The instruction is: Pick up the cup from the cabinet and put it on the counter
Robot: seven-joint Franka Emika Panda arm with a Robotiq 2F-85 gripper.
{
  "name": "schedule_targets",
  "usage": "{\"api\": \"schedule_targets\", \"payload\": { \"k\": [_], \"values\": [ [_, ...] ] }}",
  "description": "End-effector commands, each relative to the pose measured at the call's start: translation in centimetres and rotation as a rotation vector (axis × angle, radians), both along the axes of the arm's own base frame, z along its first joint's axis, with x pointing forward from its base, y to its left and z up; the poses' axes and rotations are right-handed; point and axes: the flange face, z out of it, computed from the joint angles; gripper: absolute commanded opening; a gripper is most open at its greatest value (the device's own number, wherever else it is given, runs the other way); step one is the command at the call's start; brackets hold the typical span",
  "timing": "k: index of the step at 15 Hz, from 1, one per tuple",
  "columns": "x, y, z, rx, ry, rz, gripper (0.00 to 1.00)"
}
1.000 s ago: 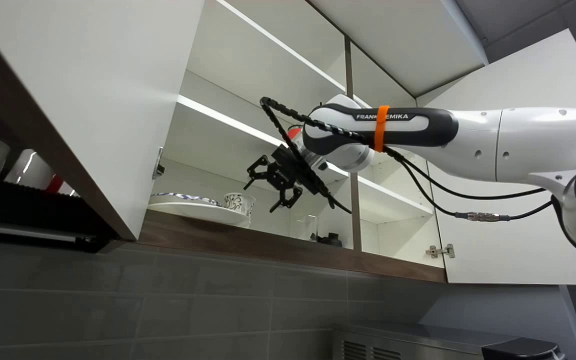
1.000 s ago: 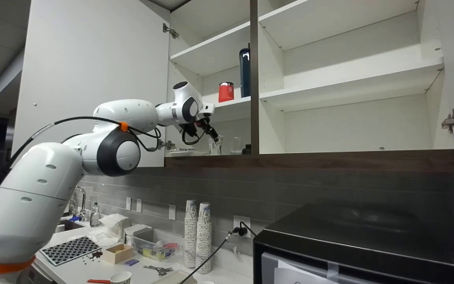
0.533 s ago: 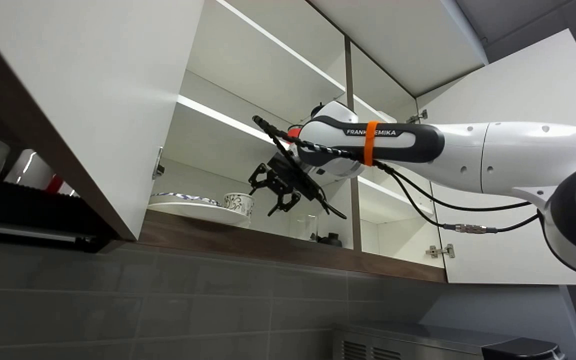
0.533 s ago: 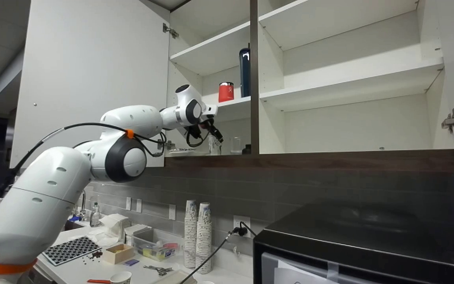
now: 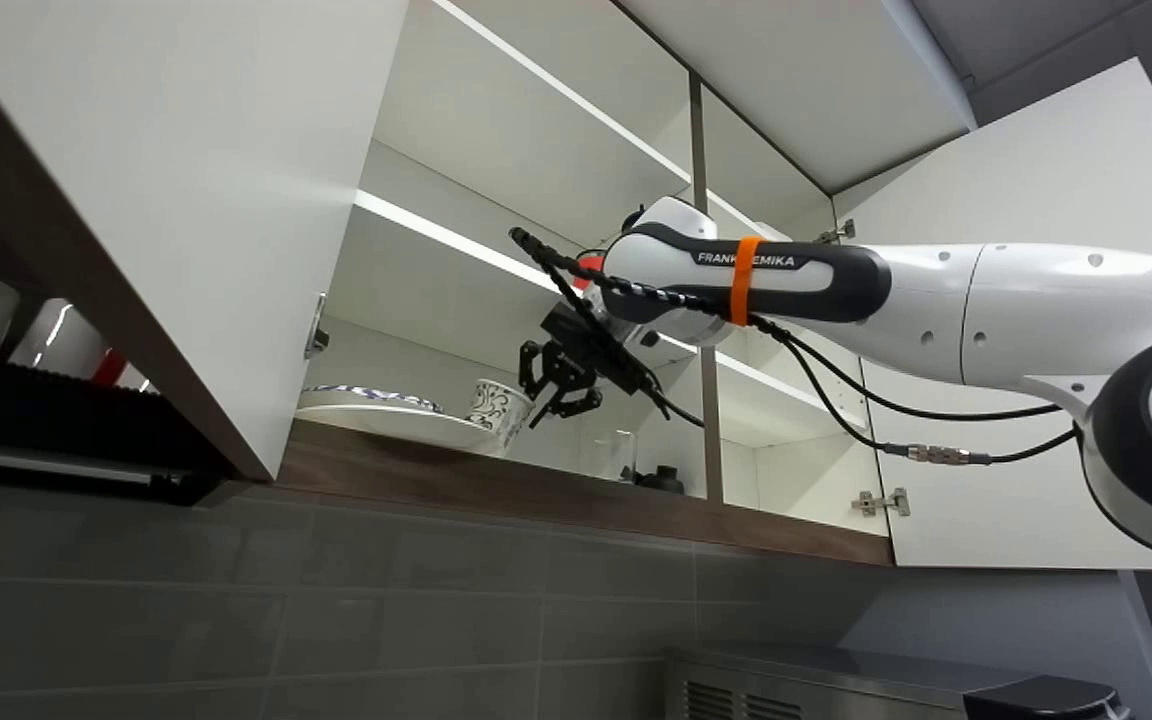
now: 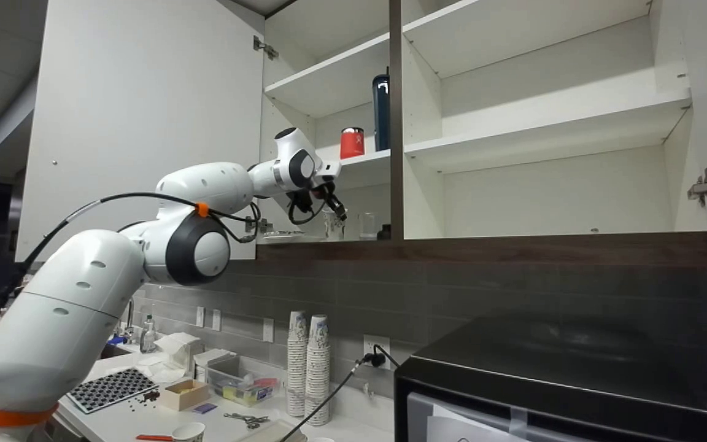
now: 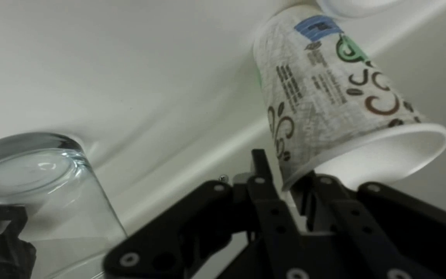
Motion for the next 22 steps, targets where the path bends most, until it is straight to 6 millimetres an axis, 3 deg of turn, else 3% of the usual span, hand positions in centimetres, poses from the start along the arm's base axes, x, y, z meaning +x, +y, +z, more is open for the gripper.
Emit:
{"api": "schedule_targets", "payload": {
  "k": [1,6,13,17,22],
  "values": [
    [-0.3,-0.1,0.4,0.049,0.027,-0.019,0.00],
    [-1.6,-0.9,2.1,0.043,0.005,0.013,0.01],
    [-6.1,-2.6,4.4,0.016,0.133,0.175,0.01],
    [-9.0,-5.0,4.3,-0.055,0.289,0.234,0.01],
    [-12.7,-6.1,3.6,-0.033,0.447,0.435,0.01]
  ]
}}
